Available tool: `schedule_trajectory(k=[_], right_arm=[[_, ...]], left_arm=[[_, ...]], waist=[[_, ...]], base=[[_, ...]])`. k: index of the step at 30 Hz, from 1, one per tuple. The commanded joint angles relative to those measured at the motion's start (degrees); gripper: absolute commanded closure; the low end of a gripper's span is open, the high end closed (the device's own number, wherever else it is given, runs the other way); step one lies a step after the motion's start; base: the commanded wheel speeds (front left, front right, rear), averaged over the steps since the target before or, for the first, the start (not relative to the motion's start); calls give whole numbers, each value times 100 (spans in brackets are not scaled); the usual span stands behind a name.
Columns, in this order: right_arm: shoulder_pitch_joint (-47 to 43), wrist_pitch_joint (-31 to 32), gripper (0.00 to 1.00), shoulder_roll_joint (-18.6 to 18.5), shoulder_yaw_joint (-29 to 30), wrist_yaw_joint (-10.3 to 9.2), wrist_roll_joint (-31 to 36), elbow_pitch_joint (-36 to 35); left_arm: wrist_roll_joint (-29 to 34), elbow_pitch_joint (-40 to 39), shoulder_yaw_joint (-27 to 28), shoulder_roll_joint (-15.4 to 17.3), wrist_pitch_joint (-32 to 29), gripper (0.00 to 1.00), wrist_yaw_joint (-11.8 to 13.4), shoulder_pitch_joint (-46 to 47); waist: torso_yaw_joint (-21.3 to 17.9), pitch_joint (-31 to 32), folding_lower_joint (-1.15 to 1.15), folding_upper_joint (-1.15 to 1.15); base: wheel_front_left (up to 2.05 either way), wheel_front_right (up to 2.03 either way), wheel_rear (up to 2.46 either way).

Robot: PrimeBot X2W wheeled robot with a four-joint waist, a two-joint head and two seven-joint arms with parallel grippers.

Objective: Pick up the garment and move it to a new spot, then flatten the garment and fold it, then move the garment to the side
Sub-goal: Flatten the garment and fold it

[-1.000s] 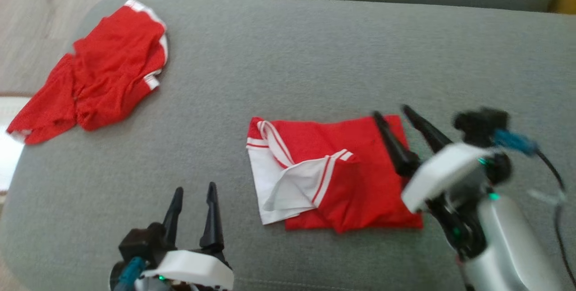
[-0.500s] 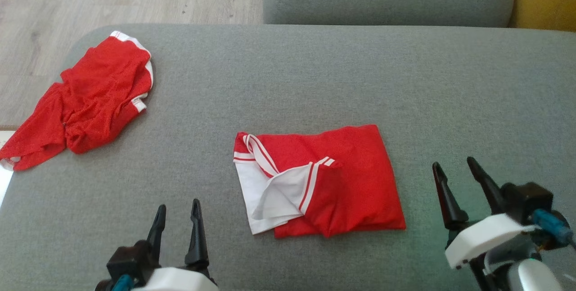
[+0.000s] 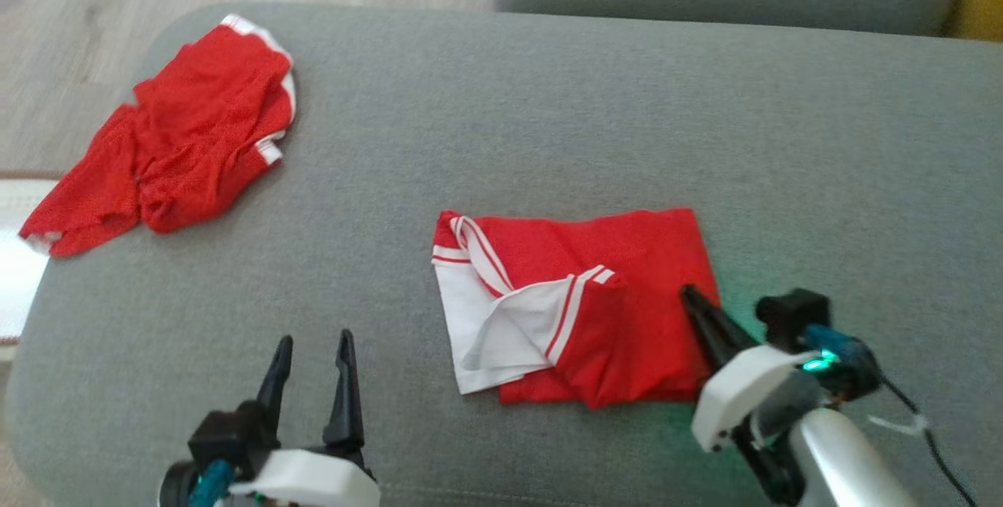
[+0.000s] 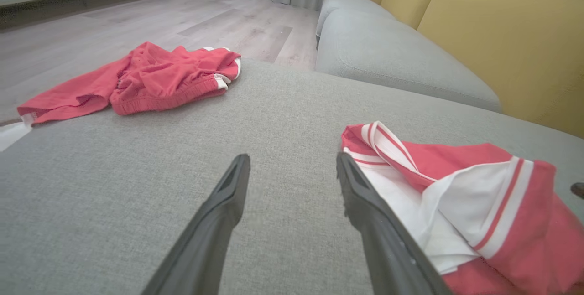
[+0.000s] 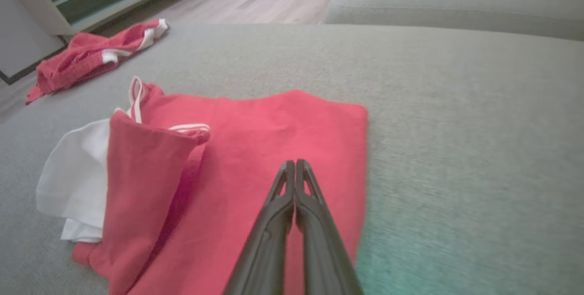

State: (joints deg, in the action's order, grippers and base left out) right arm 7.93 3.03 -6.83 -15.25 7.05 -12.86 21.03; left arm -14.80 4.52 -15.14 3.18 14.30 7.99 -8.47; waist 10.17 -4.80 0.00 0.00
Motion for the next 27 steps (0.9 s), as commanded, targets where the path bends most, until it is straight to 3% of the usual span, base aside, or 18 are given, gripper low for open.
schedule_trajectory(k=[1,12,23,27], right_arm=[[286,-42,100,57,-297,44,-7,75],[763,-353,100,237,-1400,44,-312,984],[972,-341,100,364,-2938,44,-926,943],[1092,-410,100,363,-3096,44,-1178,859]], left_arm=[[69,-103,253,-30,70,0,-52,338],[119,72,442,-30,70,0,-203,485],[-4,91,364,-30,70,0,-126,450],[-38,77,378,-30,70,0,-85,435]], waist=[[124,-82,0,0],[360,-98,0,0],[422,-33,0,0],[375,1,0,0]], base=[[0,0,0],[0,0,0],[0,0,0],[0,0,0]])
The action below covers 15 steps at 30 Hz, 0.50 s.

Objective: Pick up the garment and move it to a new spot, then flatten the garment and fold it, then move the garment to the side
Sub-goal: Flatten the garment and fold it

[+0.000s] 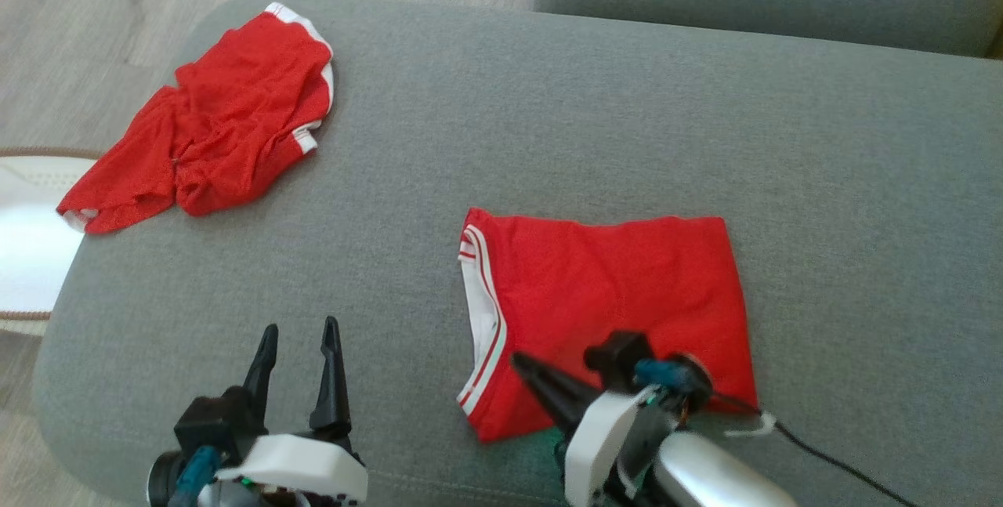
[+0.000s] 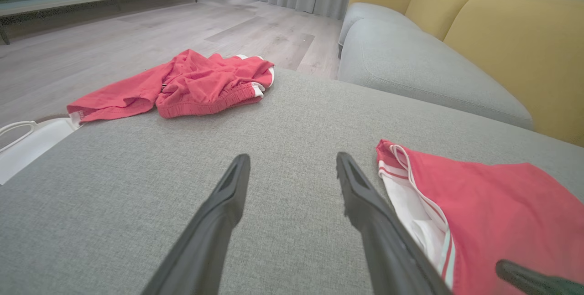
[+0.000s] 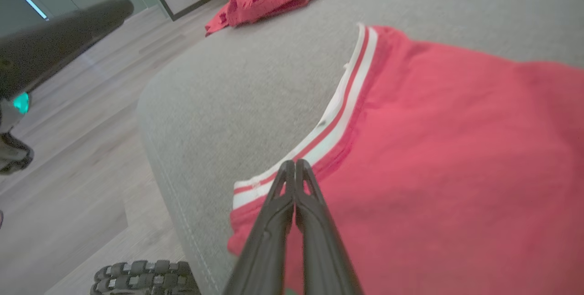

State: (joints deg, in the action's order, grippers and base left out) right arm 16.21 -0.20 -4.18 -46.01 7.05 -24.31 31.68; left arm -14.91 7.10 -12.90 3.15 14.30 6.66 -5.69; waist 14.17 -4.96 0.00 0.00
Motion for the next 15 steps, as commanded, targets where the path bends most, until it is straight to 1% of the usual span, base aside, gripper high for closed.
schedule_trajectory(k=[1,4,5,9,13,14,15], right_arm=[[287,-134,100,66,21,44,-45,-227],[283,-286,100,-98,297,44,15,-315],[216,-383,100,-252,592,44,135,-394],[-102,-535,100,-568,1378,44,425,-641],[-624,-624,100,-817,2292,44,701,-991],[-778,-622,86,-851,2517,44,754,-1065],[-932,-632,69,-877,2716,44,805,-1140]], left_arm=[[-31,-190,165,-27,70,0,58,145],[-26,-220,223,-27,70,0,81,92],[-6,-234,268,-27,70,0,75,49],[73,-229,365,-27,70,0,23,-49],[158,-175,469,-27,70,0,-73,-159],[173,-164,493,-27,70,0,-91,-190],[193,-146,515,-27,70,0,-117,-222]], waist=[[-48,31,0,0],[-151,96,0,0],[-238,154,0,0],[-416,300,0,0],[-555,453,0,0],[-586,493,0,0],[-613,539,0,0]], base=[[0,0,0],[0,0,0],[0,0,0],[0,0,0],[0,0,0],[0,0,0],[0,0,0]])
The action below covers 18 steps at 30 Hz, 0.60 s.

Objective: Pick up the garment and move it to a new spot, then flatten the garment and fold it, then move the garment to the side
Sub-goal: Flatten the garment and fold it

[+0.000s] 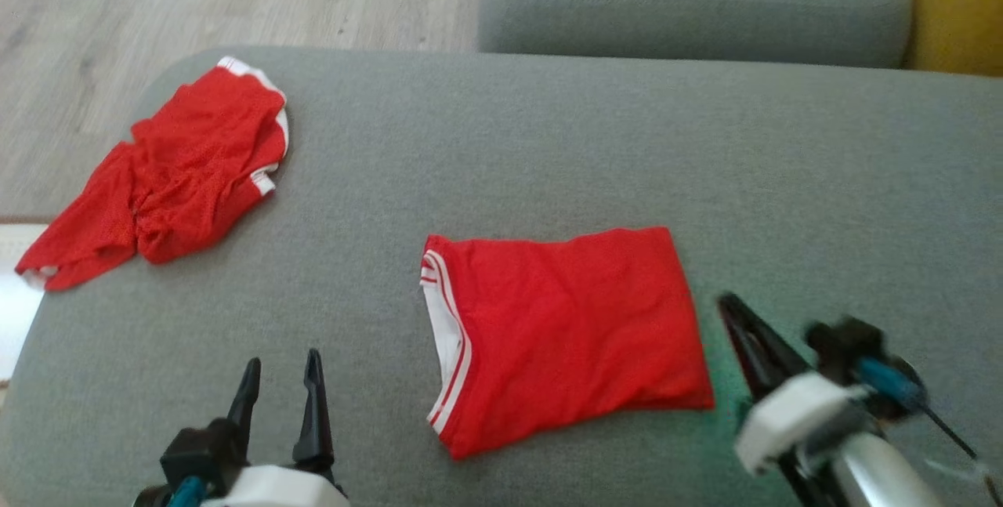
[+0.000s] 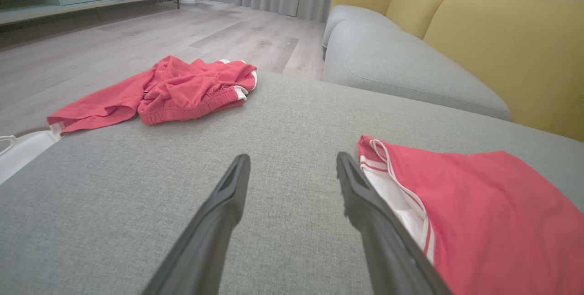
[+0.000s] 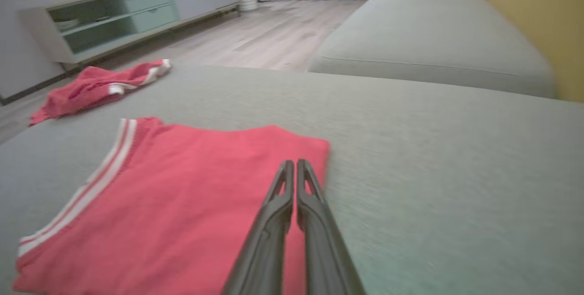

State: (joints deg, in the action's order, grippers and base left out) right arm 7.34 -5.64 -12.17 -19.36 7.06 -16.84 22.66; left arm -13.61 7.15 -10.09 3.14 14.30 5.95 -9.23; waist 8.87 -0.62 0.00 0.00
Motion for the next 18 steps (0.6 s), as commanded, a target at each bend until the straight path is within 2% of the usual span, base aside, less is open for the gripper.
schedule_trajectory(k=[1,2,9,18], right_arm=[[-189,-132,24,-92,251,43,116,-324],[-329,-177,0,-84,445,43,169,-406],[-1072,-530,0,238,1418,43,492,-680],[-1369,-792,0,649,1861,43,808,-643]], left_arm=[[88,-127,257,-26,70,0,-74,96],[107,-110,286,-26,70,0,-100,64],[214,78,460,2,70,0,-374,-74],[261,200,585,-8,70,0,-562,-111]], waist=[[-113,136,0,0],[-139,162,0,0],[-282,273,0,0],[-405,326,0,0]], base=[[0,0,0],[0,0,0],[0,0,0],[0,0,0]])
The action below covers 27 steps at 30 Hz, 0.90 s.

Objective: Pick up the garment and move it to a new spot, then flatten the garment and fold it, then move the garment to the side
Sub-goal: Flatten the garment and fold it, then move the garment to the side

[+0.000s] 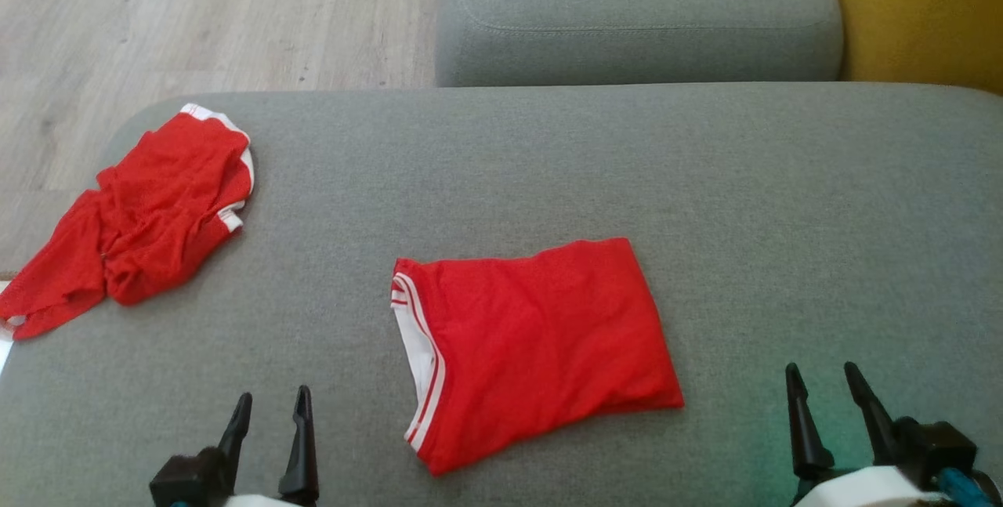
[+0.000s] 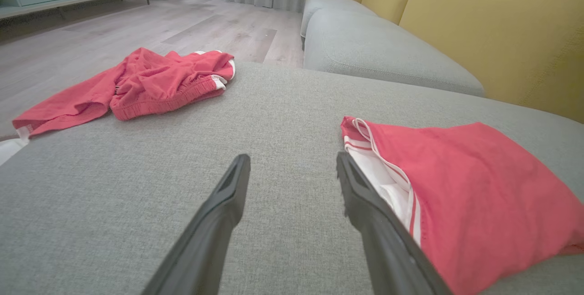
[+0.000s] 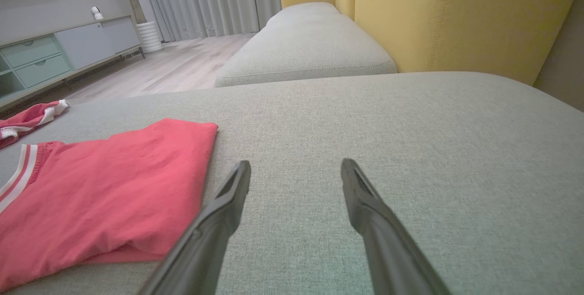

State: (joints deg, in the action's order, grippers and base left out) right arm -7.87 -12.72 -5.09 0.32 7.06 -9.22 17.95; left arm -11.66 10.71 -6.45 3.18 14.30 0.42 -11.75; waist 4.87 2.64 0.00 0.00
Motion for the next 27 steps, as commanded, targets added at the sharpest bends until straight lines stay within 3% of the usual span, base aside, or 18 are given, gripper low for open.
schedule_trajectory(k=[1,13,16,23,27], right_arm=[[154,-95,0,-38,-108,43,64,-154],[308,-145,0,48,-187,43,143,-30],[494,91,0,42,-364,43,-110,-122],[1378,2049,0,-304,-1101,43,-1420,-309],[1945,3257,0,-278,-1077,43,-1957,41]], left_arm=[[71,-146,224,-14,70,0,-22,140],[88,-113,204,-27,70,0,-59,182],[80,-129,203,-28,70,0,-50,194],[-8,-154,36,-29,70,0,-14,276],[-64,-133,-93,-29,70,0,-3,395]], waist=[[-19,4,0,0],[-46,-45,0,0],[-29,-87,0,0],[74,-260,0,0],[234,-407,0,0]], base=[[0,0,0],[0,0,0],[0,0,0],[0,0,0],[0,0,0]])
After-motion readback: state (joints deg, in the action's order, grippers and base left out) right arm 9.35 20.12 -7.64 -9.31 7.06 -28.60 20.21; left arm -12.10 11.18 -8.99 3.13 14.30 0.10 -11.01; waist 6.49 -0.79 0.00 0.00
